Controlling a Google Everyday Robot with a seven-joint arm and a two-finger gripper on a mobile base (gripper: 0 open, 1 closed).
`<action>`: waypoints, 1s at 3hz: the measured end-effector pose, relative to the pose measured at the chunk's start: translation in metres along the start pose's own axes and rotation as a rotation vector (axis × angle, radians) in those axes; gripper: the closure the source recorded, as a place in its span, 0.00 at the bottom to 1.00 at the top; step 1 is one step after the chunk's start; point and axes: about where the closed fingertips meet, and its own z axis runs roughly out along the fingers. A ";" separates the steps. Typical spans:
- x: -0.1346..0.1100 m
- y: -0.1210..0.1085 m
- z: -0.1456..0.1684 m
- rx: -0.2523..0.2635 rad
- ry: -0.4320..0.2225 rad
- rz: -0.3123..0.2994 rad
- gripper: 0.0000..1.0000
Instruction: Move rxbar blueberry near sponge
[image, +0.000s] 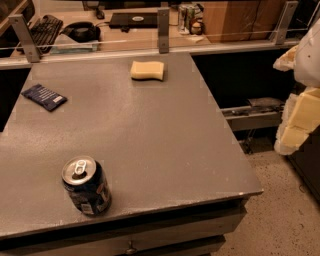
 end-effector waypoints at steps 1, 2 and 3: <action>-0.006 -0.001 0.002 -0.003 -0.016 -0.005 0.00; -0.041 -0.008 0.014 -0.025 -0.109 -0.033 0.00; -0.115 -0.019 0.032 -0.060 -0.229 -0.085 0.00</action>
Offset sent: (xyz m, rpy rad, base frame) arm 0.0414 0.0799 -0.0080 0.2037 -0.0030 0.1322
